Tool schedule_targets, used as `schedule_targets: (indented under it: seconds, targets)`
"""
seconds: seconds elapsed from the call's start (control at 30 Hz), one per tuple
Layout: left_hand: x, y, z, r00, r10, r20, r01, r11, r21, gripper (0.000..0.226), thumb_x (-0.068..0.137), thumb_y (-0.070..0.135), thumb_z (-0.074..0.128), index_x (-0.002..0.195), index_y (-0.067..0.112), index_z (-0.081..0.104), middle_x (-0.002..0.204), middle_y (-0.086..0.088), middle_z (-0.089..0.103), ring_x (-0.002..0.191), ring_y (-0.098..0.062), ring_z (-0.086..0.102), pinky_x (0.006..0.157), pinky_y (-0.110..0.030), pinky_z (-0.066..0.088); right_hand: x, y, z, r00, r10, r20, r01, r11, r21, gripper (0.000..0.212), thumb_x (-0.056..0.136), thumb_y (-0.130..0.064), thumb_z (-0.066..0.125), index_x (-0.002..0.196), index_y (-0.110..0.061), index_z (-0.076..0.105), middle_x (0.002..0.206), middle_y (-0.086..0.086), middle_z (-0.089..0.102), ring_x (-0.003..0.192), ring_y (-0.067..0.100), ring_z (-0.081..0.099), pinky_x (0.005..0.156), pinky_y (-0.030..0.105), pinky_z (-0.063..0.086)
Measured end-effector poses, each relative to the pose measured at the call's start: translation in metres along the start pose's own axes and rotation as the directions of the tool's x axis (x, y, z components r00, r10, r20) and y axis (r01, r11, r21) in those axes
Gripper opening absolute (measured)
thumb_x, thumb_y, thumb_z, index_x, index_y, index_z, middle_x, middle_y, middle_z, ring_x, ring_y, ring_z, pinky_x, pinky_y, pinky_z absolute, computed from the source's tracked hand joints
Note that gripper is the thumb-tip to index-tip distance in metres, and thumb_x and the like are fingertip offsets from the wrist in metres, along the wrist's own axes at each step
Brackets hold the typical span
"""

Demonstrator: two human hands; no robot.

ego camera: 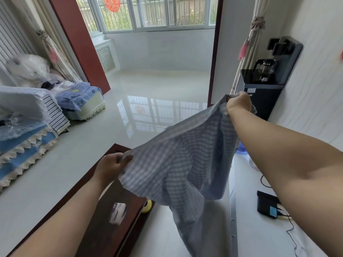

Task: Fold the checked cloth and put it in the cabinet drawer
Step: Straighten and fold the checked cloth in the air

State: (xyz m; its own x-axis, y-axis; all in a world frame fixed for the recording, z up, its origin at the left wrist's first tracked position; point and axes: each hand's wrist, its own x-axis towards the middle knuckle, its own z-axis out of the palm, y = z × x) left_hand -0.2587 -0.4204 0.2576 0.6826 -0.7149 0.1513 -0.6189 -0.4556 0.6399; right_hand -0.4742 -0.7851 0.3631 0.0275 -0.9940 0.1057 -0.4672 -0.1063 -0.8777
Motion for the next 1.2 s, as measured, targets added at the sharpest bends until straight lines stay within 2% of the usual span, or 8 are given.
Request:
schedule_targets:
  seconds: [0.27, 0.4, 0.5, 0.6, 0.73, 0.83, 1.1, 1.2]
  targets:
    - [-0.006, -0.004, 0.026, 0.915, -0.113, 0.387, -0.033, 0.936, 0.352, 0.044, 0.092, 0.050, 0.051, 0.080, 0.009, 0.064, 0.075, -0.007, 0.064, 0.061, -0.012, 0.050, 0.054, -0.022, 0.031, -0.010, 0.006, 0.017, 0.984, -0.107, 0.141, 0.104, 0.994, 0.027, 0.013, 0.092, -0.007, 0.044, 0.093, -0.016, 0.053, 0.096, 0.008, 0.059, 0.102, 0.028, 0.059, 0.076, 0.021, 0.036]
    - [-0.027, -0.007, 0.054, 0.800, -0.284, 0.528, -0.090, 0.814, 0.574, 0.038, 0.089, 0.056, 0.052, 0.077, 0.023, 0.063, 0.071, 0.005, 0.058, 0.066, -0.012, 0.054, 0.059, -0.021, 0.037, -0.008, 0.008, 0.016, 0.965, -0.223, 0.137, 0.229, 0.973, -0.029, 0.016, 0.093, -0.008, 0.045, 0.097, -0.011, 0.060, 0.103, 0.012, 0.064, 0.103, 0.029, 0.058, 0.079, 0.023, 0.037]
    - [-0.038, -0.027, 0.069, 0.754, -0.390, 0.529, -0.156, 0.675, 0.721, 0.047, 0.092, 0.056, 0.043, 0.103, 0.017, 0.068, 0.089, -0.002, 0.064, 0.084, -0.019, 0.060, 0.080, -0.030, 0.041, -0.006, 0.005, 0.015, 0.948, -0.289, 0.133, 0.301, 0.950, -0.081, 0.023, 0.093, -0.008, 0.043, 0.108, -0.005, 0.061, 0.111, 0.015, 0.065, 0.107, 0.032, 0.058, 0.086, 0.027, 0.040]
    - [-0.035, -0.049, 0.067, 0.685, -0.578, 0.443, -0.043, 0.575, 0.817, 0.030, 0.096, 0.035, 0.041, 0.117, 0.026, 0.061, 0.124, 0.000, 0.062, 0.120, -0.022, 0.054, 0.109, -0.049, 0.028, -0.004, 0.007, 0.013, 0.964, -0.247, 0.096, 0.255, 0.963, -0.085, 0.024, 0.093, -0.007, 0.041, 0.108, -0.005, 0.061, 0.112, 0.016, 0.064, 0.108, 0.032, 0.057, 0.088, 0.028, 0.041]
    - [-0.013, -0.048, 0.025, 0.830, -0.548, 0.102, 0.348, 0.653, 0.672, 0.037, 0.094, 0.020, 0.033, 0.121, 0.030, 0.056, 0.127, -0.005, 0.060, 0.117, -0.027, 0.056, 0.101, -0.040, 0.040, 0.004, 0.026, 0.006, 0.980, -0.179, 0.084, 0.191, 0.969, -0.158, 0.020, 0.092, -0.011, 0.043, 0.102, -0.003, 0.058, 0.107, 0.020, 0.062, 0.104, 0.034, 0.057, 0.079, 0.028, 0.037]
    - [0.011, -0.057, -0.009, 0.837, -0.518, -0.175, 0.511, 0.628, 0.586, 0.039, 0.093, 0.021, 0.032, 0.118, 0.028, 0.061, 0.116, -0.006, 0.065, 0.110, -0.029, 0.057, 0.094, -0.042, 0.034, 0.006, 0.032, -0.002, 0.973, -0.183, 0.138, 0.215, 0.935, -0.283, 0.023, 0.094, -0.012, 0.043, 0.110, -0.003, 0.057, 0.112, 0.020, 0.061, 0.109, 0.036, 0.055, 0.080, 0.030, 0.034]
    - [0.046, -0.041, -0.046, 0.834, -0.503, -0.228, 0.488, 0.478, 0.730, 0.045, 0.092, 0.006, 0.028, 0.124, 0.023, 0.055, 0.125, -0.007, 0.060, 0.127, -0.027, 0.045, 0.115, -0.052, 0.008, 0.002, 0.049, -0.018, 0.944, -0.214, 0.249, 0.323, 0.740, -0.590, 0.027, 0.090, -0.002, 0.035, 0.114, -0.004, 0.048, 0.110, 0.024, 0.059, 0.100, 0.040, 0.057, 0.076, 0.036, 0.041]
    - [0.045, -0.039, -0.048, 0.802, -0.575, -0.163, 0.482, 0.462, 0.744, 0.046, 0.092, 0.010, 0.029, 0.126, 0.024, 0.056, 0.131, -0.005, 0.058, 0.126, -0.026, 0.049, 0.114, -0.043, 0.020, -0.004, 0.063, -0.021, 0.950, -0.161, 0.268, 0.304, 0.672, -0.675, 0.032, 0.089, 0.001, 0.033, 0.115, -0.008, 0.048, 0.110, 0.020, 0.059, 0.099, 0.037, 0.057, 0.072, 0.035, 0.039]
